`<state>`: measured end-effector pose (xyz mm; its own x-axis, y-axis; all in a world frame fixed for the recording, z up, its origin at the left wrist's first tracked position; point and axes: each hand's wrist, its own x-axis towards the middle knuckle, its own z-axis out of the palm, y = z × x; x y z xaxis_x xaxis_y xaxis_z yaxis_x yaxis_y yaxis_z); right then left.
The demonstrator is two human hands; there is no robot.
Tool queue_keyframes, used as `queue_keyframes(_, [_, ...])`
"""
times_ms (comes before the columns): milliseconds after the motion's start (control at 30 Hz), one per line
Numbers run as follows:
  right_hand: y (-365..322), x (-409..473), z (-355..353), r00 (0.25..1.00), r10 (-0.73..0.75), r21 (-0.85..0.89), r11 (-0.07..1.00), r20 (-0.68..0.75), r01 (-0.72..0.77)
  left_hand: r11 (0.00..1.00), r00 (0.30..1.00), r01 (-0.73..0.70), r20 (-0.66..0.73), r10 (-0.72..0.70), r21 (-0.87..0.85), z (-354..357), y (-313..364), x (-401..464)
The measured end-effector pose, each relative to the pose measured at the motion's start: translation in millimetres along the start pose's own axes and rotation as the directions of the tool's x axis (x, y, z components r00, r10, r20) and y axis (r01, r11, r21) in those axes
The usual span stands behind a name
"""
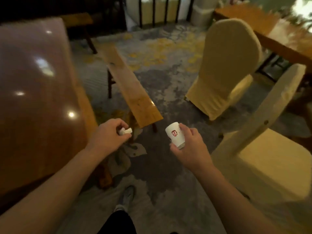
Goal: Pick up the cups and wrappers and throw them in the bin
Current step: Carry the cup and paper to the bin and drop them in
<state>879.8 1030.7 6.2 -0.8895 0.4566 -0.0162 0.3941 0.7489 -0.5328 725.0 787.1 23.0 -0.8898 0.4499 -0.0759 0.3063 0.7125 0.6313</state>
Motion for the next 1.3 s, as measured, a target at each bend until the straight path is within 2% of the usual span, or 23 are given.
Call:
queue_keyframes(133, [-65,-30,-10,0.971,-0.225,-0.001,0.974,0.081,0.226,0.991,0.980,0.096,-0.166,-0.110,-0.091,-67,-21,-101])
queue_keyframes(267, [-140,-73,-7,0.888,-0.435,0.058,0.900,0.148,0.432,0.963,0.916,0.225,-0.305,-0.261,-0.148,-117,-49,-212])
queue_keyframes(367, [-195,-107,11,0.810,-0.545,0.098,0.838,0.216,0.537,0.923,0.814,0.328,-0.436,-0.384,-0.202,-145,-79,-289])
queue_keyframes(467, [-251,-143,42,0.738,-0.605,0.119,0.791,0.298,0.601,0.854,0.682,0.426,-0.513,-0.520,-0.299,-169,-123,-363])
queue_keyframes(600, [-326,-194,101,0.643,-0.678,0.140,0.719,0.357,0.681,0.787,0.534,0.455,-0.580,-0.615,-0.417,-200,-194,-453])
queue_keyframes(733, [-403,-255,167,0.593,-0.695,0.138,0.688,0.406,0.712,0.735,0.475,0.474,-0.562,-0.677,-0.485,-236,-274,-530])
queue_keyframes(933, [-501,-341,255,0.604,-0.644,0.150,0.732,0.470,0.664,0.667,0.490,0.509,-0.454,-0.744,-0.545,-302,-397,-614])
queue_keyframes(1067, [-542,-371,298,0.627,-0.573,0.131,0.785,0.528,0.606,0.601,0.486,0.535,-0.366,-0.794,-0.593,-329,-463,-629])
queue_keyframes(1300, [-600,-388,397,0.601,-0.486,0.133,0.835,0.635,0.534,0.465,0.452,0.587,-0.208,-0.867,-0.663,-359,-588,-604])
